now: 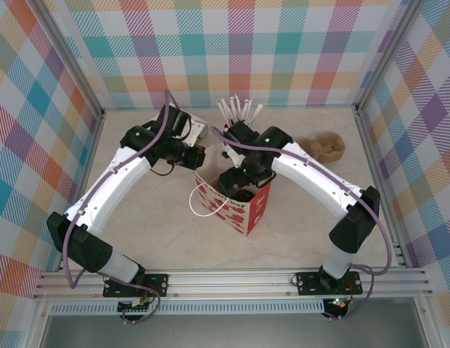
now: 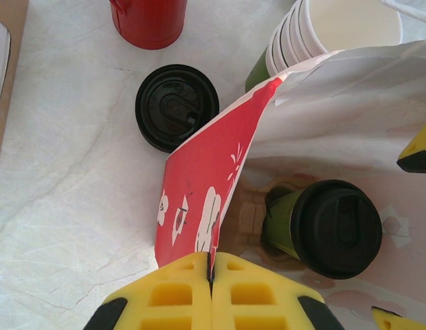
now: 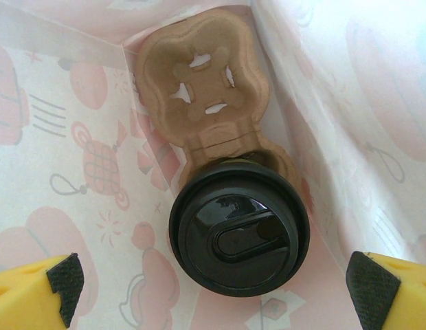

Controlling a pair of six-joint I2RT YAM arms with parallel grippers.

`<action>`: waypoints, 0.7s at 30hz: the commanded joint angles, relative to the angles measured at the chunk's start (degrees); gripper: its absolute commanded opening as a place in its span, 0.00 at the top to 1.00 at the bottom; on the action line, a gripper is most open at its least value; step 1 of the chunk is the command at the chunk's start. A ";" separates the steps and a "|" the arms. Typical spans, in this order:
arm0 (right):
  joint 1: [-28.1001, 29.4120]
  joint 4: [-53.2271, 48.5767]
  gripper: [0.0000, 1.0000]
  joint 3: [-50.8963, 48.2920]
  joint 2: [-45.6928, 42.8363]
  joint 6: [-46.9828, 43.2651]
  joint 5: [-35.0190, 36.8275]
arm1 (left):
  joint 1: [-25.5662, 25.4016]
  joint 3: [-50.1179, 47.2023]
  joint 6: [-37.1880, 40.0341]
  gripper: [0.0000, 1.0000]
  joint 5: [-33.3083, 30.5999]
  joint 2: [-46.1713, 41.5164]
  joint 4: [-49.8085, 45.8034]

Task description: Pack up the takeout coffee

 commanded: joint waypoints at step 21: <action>-0.53 -4.66 0.00 5.79 -3.63 1.24 -0.11 | -0.36 -1.07 -0.98 0.95 -0.90 -1.25 1.47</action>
